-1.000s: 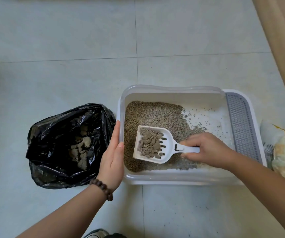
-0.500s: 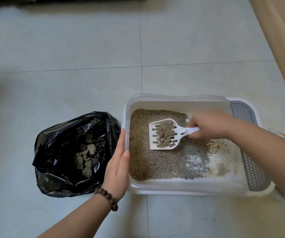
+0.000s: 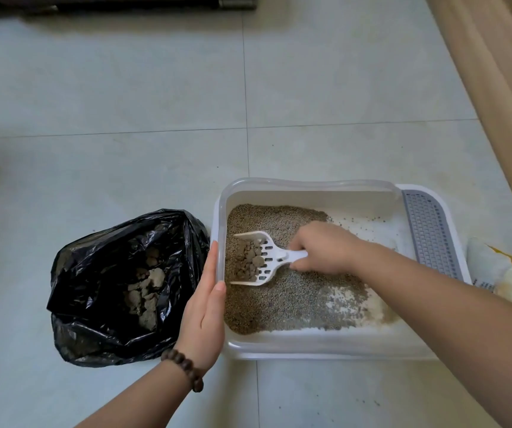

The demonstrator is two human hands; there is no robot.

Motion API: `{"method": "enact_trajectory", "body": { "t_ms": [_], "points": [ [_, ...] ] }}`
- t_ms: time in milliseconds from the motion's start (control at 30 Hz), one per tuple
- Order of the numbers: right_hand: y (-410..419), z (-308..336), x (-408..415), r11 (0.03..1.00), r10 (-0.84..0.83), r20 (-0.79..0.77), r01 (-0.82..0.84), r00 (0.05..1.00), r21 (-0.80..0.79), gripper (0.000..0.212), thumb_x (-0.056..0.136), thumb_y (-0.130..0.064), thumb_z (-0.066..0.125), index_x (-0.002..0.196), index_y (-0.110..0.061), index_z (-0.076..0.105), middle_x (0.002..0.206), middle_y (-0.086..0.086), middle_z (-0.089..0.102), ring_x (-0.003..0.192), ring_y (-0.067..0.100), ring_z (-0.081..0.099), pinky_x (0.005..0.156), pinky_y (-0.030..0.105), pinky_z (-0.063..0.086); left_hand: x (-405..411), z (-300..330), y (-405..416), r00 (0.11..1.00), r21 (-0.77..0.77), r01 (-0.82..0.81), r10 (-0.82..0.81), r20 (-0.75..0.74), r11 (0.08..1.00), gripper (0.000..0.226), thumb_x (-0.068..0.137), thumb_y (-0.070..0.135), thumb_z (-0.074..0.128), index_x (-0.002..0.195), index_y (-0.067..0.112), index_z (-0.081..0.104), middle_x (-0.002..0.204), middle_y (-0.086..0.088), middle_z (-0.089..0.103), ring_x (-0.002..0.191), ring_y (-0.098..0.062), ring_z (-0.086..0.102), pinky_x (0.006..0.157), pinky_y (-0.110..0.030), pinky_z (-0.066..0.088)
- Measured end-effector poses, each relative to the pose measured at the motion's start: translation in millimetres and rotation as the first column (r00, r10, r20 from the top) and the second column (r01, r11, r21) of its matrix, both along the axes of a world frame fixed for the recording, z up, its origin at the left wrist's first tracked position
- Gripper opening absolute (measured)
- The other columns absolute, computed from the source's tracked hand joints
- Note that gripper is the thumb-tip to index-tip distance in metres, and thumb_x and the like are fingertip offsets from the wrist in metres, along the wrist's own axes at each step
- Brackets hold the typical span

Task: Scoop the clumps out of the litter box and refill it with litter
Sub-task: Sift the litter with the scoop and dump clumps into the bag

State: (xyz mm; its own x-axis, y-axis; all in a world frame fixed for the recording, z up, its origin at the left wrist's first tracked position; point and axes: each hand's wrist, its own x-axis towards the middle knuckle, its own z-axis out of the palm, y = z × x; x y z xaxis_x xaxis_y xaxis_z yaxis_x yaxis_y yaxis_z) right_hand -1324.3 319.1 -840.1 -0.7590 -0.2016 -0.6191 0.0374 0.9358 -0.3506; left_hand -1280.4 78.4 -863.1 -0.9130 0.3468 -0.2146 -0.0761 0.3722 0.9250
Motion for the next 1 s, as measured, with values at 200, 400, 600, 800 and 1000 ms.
{"method": "enact_trajectory", "body": {
  "t_ms": [200, 400, 600, 800, 1000],
  "points": [
    [14, -21, 32, 0.962, -0.187, 0.012, 0.186, 0.982, -0.202, 0.016, 0.084, -0.036, 0.065, 0.098, -0.031, 0.071, 0.078, -0.006, 0.066, 0.065, 0.016, 0.06, 0.055, 0.032, 0.043, 0, 2, 1, 1.0, 0.014, -0.01, 0.01, -0.004, 1.0, 0.055, 0.092, 0.047, 0.025, 0.145, 0.041, 0.015, 0.146, 0.042, 0.018, 0.138, 0.012, 0.017, 0.108, -0.005, 0.016],
    [38, 0, 58, 0.931, -0.292, -0.005, 0.283, 0.956, -0.229, 0.019, 0.083, -0.034, 0.068, 0.101, -0.04, 0.071, 0.08, -0.015, 0.065, 0.067, 0.01, 0.061, 0.063, 0.035, 0.05, 0, 2, -1, 1.0, 0.012, -0.009, 0.009, -0.005, 1.0, 0.053, 0.093, 0.044, 0.025, 0.145, 0.043, 0.015, 0.146, 0.042, 0.018, 0.138, 0.012, 0.018, 0.107, -0.003, 0.017],
    [70, 13, 89, 0.934, -0.347, -0.1, 0.333, 0.933, -0.129, 0.01, 0.082, -0.039, 0.068, 0.092, -0.038, 0.071, 0.076, -0.017, 0.063, 0.071, 0.006, 0.059, 0.059, 0.026, 0.043, 0, 3, 0, 1.0, 0.011, -0.001, 0.001, -0.029, 1.0, 0.055, 0.093, 0.045, 0.024, 0.146, 0.039, 0.015, 0.147, 0.041, 0.018, 0.138, 0.012, 0.017, 0.107, -0.003, 0.016],
    [73, 25, 100, 0.93, -0.367, -0.147, 0.361, 0.919, -0.063, 0.021, 0.082, -0.042, 0.067, 0.103, -0.039, 0.07, 0.081, -0.014, 0.063, 0.075, 0.006, 0.056, 0.067, 0.032, 0.048, 1, 2, 0, 0.999, -0.008, 0.006, -0.006, -0.032, 1.0, 0.052, 0.095, 0.039, 0.025, 0.146, 0.04, 0.014, 0.144, 0.045, 0.016, 0.137, 0.015, 0.016, 0.105, 0.0, 0.014],
    [67, 32, 96, 0.94, -0.339, -0.164, 0.34, 0.926, -0.024, 0.019, 0.083, -0.041, 0.066, 0.1, -0.034, 0.07, 0.08, -0.014, 0.063, 0.072, 0.002, 0.054, 0.065, 0.031, 0.047, 0, 1, -2, 0.999, -0.013, -0.004, 0.004, -0.039, 1.0, 0.054, 0.091, 0.048, 0.024, 0.144, 0.042, 0.016, 0.149, 0.034, 0.018, 0.138, 0.013, 0.017, 0.106, -0.001, 0.014]
  ]
}}
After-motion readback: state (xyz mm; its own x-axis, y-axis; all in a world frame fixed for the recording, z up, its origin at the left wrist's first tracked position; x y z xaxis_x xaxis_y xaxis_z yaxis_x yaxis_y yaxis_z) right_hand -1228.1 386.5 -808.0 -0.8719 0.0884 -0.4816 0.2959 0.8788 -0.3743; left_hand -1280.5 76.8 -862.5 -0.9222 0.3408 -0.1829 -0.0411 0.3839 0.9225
